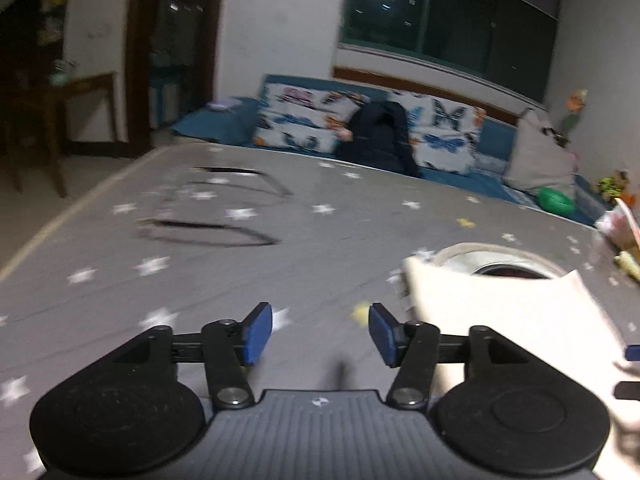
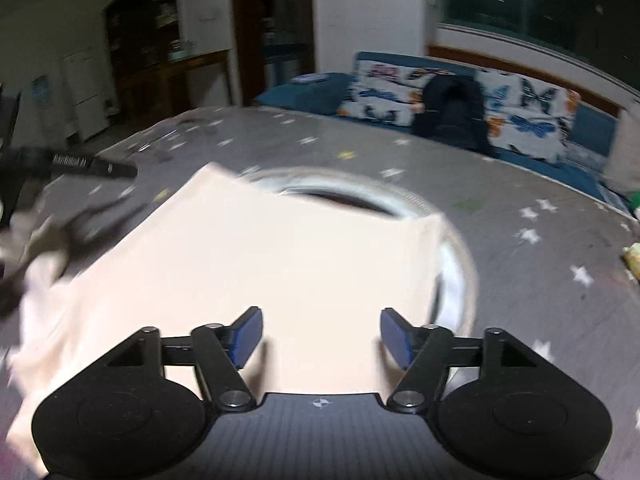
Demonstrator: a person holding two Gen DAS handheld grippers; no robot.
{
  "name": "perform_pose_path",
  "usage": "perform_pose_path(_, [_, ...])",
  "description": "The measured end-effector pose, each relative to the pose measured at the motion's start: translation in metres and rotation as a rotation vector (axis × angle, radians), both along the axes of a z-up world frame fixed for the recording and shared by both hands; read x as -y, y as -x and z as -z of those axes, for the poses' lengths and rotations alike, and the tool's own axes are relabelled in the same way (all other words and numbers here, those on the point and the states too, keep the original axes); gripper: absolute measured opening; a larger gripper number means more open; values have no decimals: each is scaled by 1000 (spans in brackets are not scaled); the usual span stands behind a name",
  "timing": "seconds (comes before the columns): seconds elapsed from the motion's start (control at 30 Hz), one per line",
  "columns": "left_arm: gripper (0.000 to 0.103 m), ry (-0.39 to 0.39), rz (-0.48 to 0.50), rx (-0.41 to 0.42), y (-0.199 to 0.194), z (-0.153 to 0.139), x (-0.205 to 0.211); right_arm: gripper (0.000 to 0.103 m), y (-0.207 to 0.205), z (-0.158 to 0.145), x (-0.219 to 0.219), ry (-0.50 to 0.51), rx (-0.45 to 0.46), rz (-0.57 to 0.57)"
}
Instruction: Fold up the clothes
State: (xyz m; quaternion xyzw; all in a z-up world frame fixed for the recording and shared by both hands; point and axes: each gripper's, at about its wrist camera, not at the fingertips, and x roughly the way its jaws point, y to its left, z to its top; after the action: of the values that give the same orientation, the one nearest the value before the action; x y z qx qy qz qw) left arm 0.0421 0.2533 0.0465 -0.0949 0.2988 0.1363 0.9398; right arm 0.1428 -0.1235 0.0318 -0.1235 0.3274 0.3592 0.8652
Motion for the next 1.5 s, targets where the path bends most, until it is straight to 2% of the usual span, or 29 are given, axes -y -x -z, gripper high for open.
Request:
perform_pose_path(0.13, [58, -22, -91, -5, 50, 1, -15, 82, 35, 9, -1, 32, 36, -50])
perform_pose_path(0.2, [64, -3, -119, -3, 70, 4, -20, 84, 48, 11, 1, 40, 60, -63])
perform_pose_path(0.27, [64, 13, -140, -12, 87, 8, -22, 96, 58, 12, 5, 31, 80, -63])
perform_pose_path(0.33, [64, 24, -146, -25, 95, 12, -24, 103, 61, 14, 7, 26, 78, -56])
perform_pose_path(0.4, [64, 29, -151, -37, 97, 16, -25, 103, 64, 16, 11, 12, 94, -53])
perform_pose_path(0.57, [64, 44, -175, -42, 96, 24, -31, 103, 59, 17, 12, -3, 69, -51])
perform_pose_path(0.73, [63, 23, -158, -28, 91, 28, -27, 103, 58, 18, 12, -8, 62, -51])
perform_pose_path(0.77, [59, 9, -149, -26, 90, 29, -26, 103, 57, 19, 13, -9, 61, -50])
perform_pose_path(0.8, [42, -13, -143, -25, 88, 31, -25, 103, 57, 19, 13, -10, 59, -50])
perform_pose_path(0.9, [11, -39, -116, -20, 87, 31, -21, 103, 56, 20, 13, -13, 55, -50])
perform_pose_path(0.97, [5, -53, -136, 8, 91, 23, -21, 103, 56, 21, 13, -15, 52, -50])
perform_pose_path(1.07, [5, -88, -174, 70, 100, 9, -23, 103, 55, 21, 14, -17, 49, -50])
perform_pose_path(1.13, [5, -119, -176, 80, 102, 6, -24, 103, 55, 21, 14, -17, 48, -49])
perform_pose_path(1.33, [7, -148, -186, -39, 94, 30, -28, 103, 55, 22, 14, -17, 47, -48])
perform_pose_path(1.5, [6, -212, -179, 15, 106, 12, -16, 103, 56, 22, 13, -17, 48, -48])
